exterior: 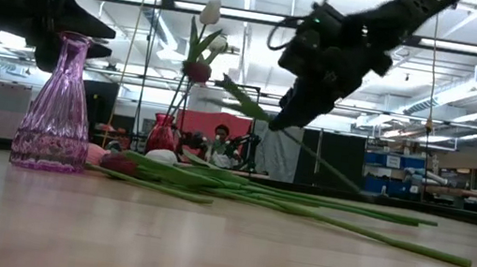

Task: Sort flowers into vase by color
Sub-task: Put the top dark red tulip into the pink vase

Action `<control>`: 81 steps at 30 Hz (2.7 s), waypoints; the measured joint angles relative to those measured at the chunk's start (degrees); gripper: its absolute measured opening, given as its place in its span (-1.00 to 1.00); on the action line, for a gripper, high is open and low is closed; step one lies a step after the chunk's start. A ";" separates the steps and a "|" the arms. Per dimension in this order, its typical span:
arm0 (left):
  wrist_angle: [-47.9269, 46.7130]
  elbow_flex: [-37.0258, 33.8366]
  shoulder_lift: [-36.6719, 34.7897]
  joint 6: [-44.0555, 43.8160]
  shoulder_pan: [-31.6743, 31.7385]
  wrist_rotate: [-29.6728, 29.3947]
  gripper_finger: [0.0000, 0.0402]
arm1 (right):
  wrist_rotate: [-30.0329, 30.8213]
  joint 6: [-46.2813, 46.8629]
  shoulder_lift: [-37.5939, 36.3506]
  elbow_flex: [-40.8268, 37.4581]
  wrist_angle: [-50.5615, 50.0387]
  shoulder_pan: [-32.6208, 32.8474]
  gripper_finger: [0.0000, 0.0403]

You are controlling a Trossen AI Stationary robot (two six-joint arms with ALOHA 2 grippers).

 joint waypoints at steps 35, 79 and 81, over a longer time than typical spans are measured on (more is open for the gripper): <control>19.57 21.36 49.15 2.35 -1.43 -0.05 0.19 | -16.24 9.69 6.04 -7.08 74.56 3.37 -0.92; 30.39 34.27 71.50 12.48 0.02 4.54 -0.93 | 0.54 5.24 5.93 -7.09 69.70 7.41 -0.76; 28.64 34.27 69.88 12.52 -0.03 4.64 -0.93 | -0.38 6.45 5.56 -7.09 68.22 6.63 -0.66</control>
